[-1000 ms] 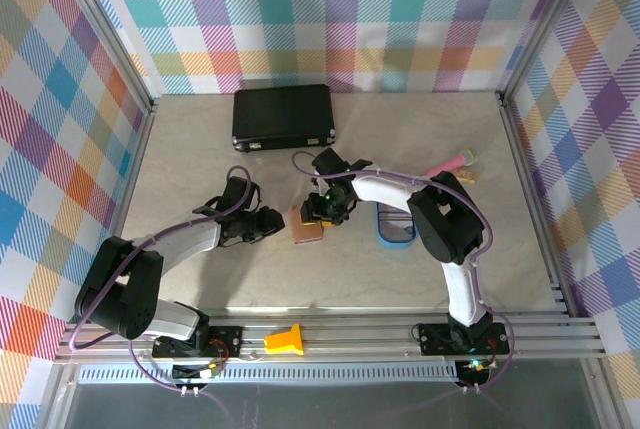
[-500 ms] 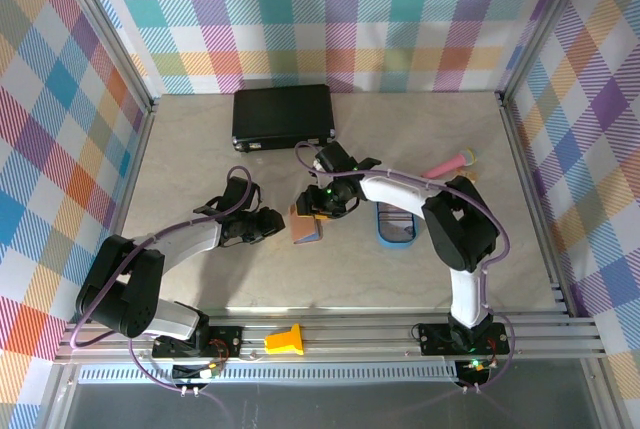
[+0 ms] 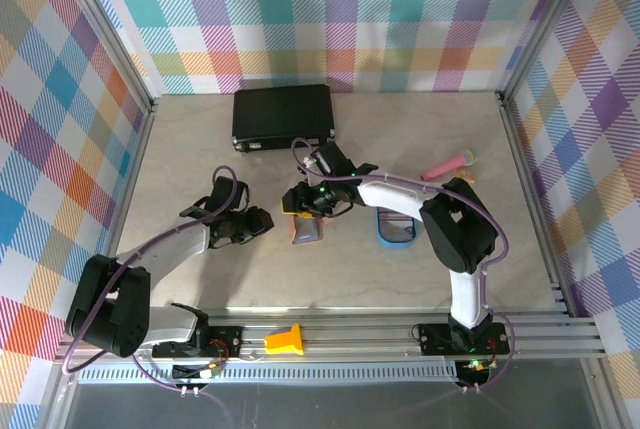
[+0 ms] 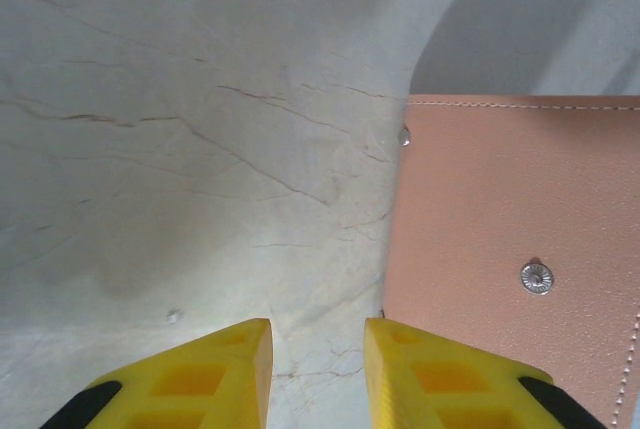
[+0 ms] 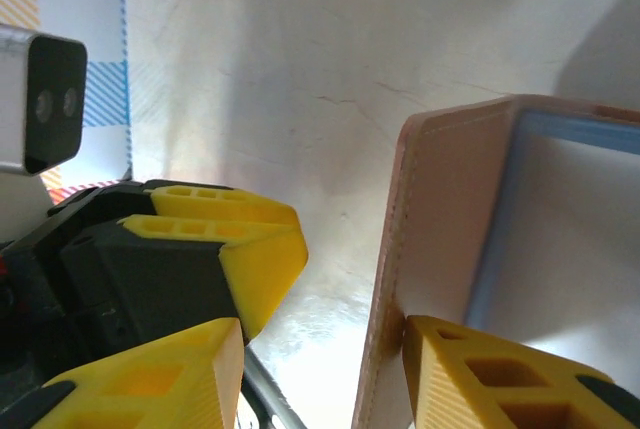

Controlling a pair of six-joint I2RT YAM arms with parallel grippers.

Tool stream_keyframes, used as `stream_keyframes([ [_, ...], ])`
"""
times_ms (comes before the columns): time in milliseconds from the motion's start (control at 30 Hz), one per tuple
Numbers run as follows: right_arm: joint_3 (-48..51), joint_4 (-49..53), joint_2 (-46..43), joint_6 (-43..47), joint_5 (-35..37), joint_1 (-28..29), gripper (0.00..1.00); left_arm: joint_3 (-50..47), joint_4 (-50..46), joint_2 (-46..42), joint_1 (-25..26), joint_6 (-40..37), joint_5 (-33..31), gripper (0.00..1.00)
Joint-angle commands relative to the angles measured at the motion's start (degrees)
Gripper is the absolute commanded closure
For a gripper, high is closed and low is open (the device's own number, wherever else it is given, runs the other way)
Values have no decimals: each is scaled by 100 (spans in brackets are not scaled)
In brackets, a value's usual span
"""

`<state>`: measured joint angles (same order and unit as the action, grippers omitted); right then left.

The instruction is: Put the credit cards into the card holder

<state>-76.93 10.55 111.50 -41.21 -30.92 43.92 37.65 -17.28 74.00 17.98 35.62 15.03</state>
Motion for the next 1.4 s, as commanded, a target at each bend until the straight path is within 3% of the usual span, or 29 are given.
stream_keyframes([
  [0,-135,-325,236,-213,-275,137,54,-22,-476,-230,-164,-91,-70,69],
  [567,-532,-465,1062,-488,111,426,48,-185,-896,-658,-570,-106,-155,70],
  [833,-641,-719,1214,-480,125,482,41,-393,44,-475,-593,46,659,71],
  [1133,-613,-810,1224,-785,236,468,43,-434,789,361,-596,55,794,87],
  [1367,-542,-935,1126,-833,128,448,44,-486,1071,749,-594,72,676,90],
])
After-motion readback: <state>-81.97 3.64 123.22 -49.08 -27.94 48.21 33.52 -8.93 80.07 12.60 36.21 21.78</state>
